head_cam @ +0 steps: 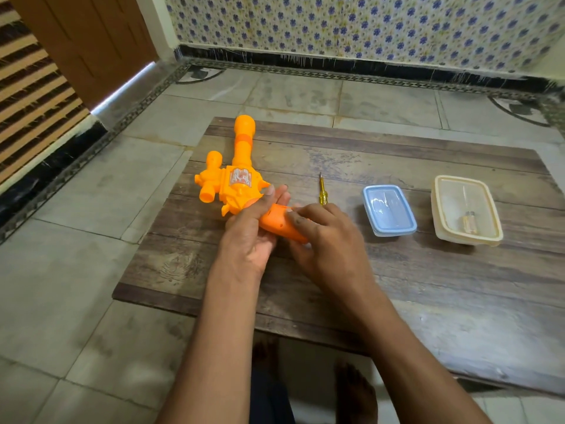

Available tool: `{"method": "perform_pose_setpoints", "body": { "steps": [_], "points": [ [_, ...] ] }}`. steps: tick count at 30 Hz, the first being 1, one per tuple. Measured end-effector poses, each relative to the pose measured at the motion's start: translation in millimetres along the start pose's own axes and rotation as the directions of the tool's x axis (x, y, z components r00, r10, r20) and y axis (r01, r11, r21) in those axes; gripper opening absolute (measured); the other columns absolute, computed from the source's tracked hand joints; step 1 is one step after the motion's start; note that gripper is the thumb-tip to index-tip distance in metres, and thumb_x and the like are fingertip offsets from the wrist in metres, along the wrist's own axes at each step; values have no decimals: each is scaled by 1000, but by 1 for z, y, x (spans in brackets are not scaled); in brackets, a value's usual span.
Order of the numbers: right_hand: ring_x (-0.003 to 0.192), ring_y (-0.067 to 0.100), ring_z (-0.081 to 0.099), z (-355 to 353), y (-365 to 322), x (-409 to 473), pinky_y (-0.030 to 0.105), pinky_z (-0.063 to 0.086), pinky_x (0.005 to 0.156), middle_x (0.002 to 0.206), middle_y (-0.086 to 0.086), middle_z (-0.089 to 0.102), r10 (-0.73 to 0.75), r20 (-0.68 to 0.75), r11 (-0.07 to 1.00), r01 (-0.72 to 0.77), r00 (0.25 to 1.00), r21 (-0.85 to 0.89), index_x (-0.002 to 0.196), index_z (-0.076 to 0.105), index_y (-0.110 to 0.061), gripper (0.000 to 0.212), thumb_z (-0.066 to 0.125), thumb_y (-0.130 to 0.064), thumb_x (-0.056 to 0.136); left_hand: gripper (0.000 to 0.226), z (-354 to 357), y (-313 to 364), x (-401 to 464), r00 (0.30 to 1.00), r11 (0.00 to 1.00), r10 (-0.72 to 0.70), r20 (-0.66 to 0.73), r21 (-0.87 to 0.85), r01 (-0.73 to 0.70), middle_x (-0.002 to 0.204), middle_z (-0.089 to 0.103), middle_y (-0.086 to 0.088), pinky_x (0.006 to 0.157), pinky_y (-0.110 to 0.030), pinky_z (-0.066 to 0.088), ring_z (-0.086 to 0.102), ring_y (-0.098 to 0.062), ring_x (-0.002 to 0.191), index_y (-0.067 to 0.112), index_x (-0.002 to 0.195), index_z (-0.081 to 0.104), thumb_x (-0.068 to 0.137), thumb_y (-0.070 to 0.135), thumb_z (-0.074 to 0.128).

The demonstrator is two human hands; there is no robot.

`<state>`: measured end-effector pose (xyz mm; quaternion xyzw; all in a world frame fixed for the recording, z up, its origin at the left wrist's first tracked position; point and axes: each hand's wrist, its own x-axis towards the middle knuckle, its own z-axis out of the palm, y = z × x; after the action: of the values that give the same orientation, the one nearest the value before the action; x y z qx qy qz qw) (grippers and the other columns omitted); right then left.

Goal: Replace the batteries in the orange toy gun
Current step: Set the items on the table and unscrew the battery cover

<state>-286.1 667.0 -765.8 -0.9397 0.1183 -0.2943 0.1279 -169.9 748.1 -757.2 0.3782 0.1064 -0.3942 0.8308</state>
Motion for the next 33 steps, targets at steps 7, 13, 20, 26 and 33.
{"method": "perform_pose_setpoints", "body": {
  "steps": [7,13,20,26,33],
  "points": [
    [80,33,66,-4,-12,-3,40,55,57,93,9,74,-84,-86,995,80,993,-53,100,77,-6,29,55,-13,82,9,0,2,-2,1000,1000,-10,22,21,10,111,73,-16,81,-40,58,71,-25,102,8,107,64,99,6,60],
    [86,32,71,-12,-19,-7,41,59,68,100,13,74,47,-237,989,-12,970,147,102,77,-2,18,71,-2,85,18,-1,6,0,1000,1000,-9,23,6,9,108,75,-17,81,-41,60,74,-25,98,6,116,62,99,7,62],
    [61,28,62,-69,10,-28,42,52,57,68,6,67,301,-121,952,-291,946,99,87,78,-12,5,81,-15,86,11,5,2,-3,998,999,42,-39,33,-40,103,74,-17,98,-44,56,73,-25,92,5,105,64,96,-2,63],
    [81,37,65,-101,38,-50,41,54,64,89,10,67,441,173,880,-387,881,-274,86,78,-14,14,78,-28,83,12,14,-6,-8,997,999,41,-59,24,-40,99,74,-14,104,-48,53,72,-21,90,9,98,63,94,-3,63],
    [95,30,56,-113,42,-67,36,46,60,98,4,53,479,222,842,-374,849,-389,82,73,-14,11,78,-23,82,14,19,-16,-10,997,997,40,-59,65,-36,105,74,-14,102,-50,53,72,-21,93,11,96,63,93,-2,64]
  ]
}}
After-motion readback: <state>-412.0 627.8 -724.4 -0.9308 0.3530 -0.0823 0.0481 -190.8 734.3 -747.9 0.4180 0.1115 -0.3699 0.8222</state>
